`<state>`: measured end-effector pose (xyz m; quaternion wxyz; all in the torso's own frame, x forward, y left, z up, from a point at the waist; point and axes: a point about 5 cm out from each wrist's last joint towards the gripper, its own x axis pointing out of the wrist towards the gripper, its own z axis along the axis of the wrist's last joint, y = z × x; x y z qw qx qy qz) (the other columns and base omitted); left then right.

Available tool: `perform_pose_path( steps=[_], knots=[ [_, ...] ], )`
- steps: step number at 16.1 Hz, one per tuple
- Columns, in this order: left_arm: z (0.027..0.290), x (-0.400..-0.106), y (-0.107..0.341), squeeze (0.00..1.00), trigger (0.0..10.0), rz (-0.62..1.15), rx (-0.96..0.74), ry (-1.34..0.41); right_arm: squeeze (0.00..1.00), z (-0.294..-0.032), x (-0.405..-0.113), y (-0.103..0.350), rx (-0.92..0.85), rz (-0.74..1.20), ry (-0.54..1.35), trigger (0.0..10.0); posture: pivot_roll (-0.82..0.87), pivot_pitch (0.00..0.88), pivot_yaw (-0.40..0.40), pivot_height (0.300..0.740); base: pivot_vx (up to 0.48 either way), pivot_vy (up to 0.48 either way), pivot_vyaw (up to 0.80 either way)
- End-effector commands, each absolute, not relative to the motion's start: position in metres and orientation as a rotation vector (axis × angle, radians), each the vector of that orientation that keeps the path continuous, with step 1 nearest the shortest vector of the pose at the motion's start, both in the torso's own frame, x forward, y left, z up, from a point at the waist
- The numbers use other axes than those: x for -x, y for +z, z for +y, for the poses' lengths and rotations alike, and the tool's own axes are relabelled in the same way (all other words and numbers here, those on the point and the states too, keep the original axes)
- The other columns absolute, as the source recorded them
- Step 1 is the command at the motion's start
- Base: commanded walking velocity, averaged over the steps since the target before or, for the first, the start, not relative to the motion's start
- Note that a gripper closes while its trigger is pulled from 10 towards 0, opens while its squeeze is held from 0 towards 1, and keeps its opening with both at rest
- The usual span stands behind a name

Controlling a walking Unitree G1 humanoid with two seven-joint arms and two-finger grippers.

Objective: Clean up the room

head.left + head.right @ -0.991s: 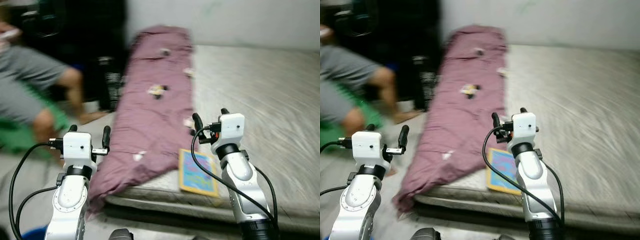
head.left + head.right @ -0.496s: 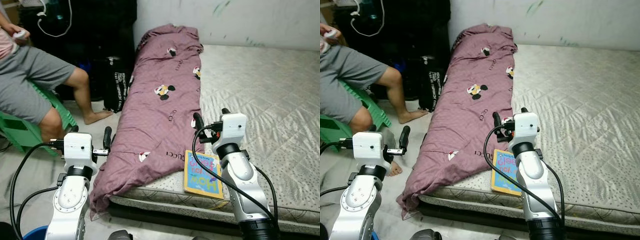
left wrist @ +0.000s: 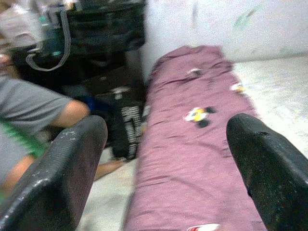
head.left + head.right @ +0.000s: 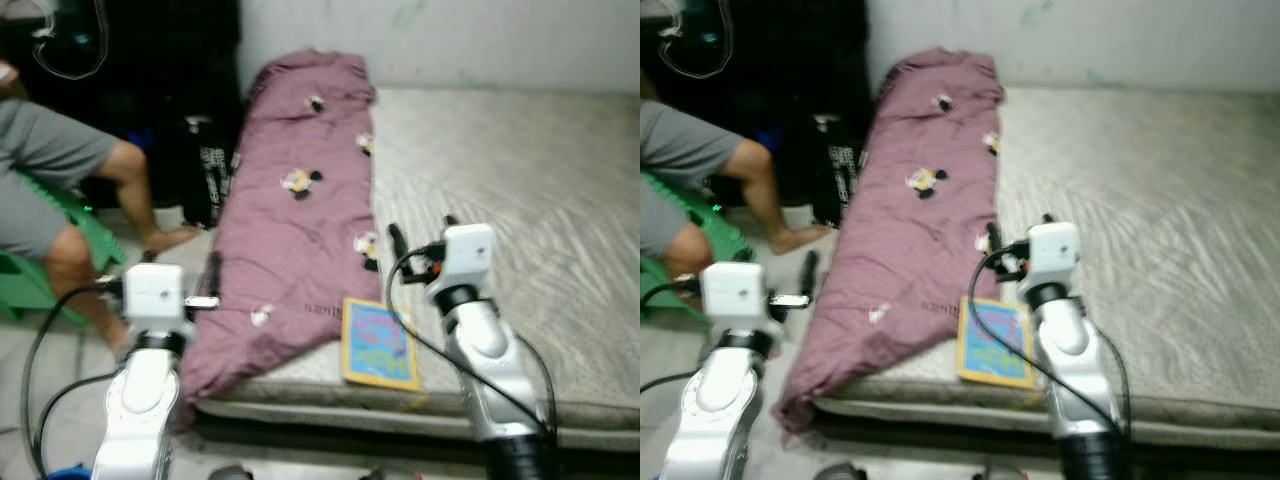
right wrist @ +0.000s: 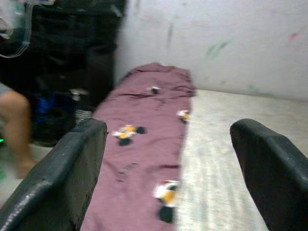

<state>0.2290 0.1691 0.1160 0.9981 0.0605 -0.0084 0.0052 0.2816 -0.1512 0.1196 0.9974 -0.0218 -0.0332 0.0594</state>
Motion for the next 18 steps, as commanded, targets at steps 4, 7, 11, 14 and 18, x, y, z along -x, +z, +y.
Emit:
perform_pose_path(
  steps=[4, 7, 11, 14, 18],
  knots=[
    [0.1753, -0.2292, 0.1154, 0.00, 10.0, -0.012, -0.141, 0.025, 0.00, -0.1466, -0.2842, 0.1209, 0.033, -0.070, 0.140, 10.0, -0.04, 0.000, -0.004, 0.740, 0.000, -0.375, 0.00],
    [0.1742, -0.2294, 0.1148, 0.00, 10.0, -0.009, -0.138, 0.021, 0.00, -0.1464, -0.2843, 0.1205, 0.034, -0.067, 0.144, 10.0, -0.04, 0.000, -0.009, 0.740, 0.000, -0.377, 0.00],
    [0.1738, -0.2293, 0.1141, 0.00, 10.0, -0.007, -0.134, 0.021, 0.00, -0.1465, -0.2847, 0.1202, 0.038, -0.063, 0.148, 10.0, -0.04, 0.000, -0.012, 0.740, 0.000, -0.377, 0.00],
    [0.1731, -0.2294, 0.1138, 0.00, 10.0, -0.007, -0.131, 0.020, 0.00, -0.1471, -0.2854, 0.1201, 0.041, -0.062, 0.150, 10.0, -0.05, 0.000, -0.015, 0.740, 0.000, -0.376, 0.00],
    [0.1725, -0.2299, 0.1138, 0.00, 10.0, -0.008, -0.126, 0.022, 0.00, -0.1471, -0.2860, 0.1201, 0.044, -0.061, 0.151, 10.0, -0.05, 0.000, -0.018, 0.740, 0.000, -0.377, 0.00]
  ],
)
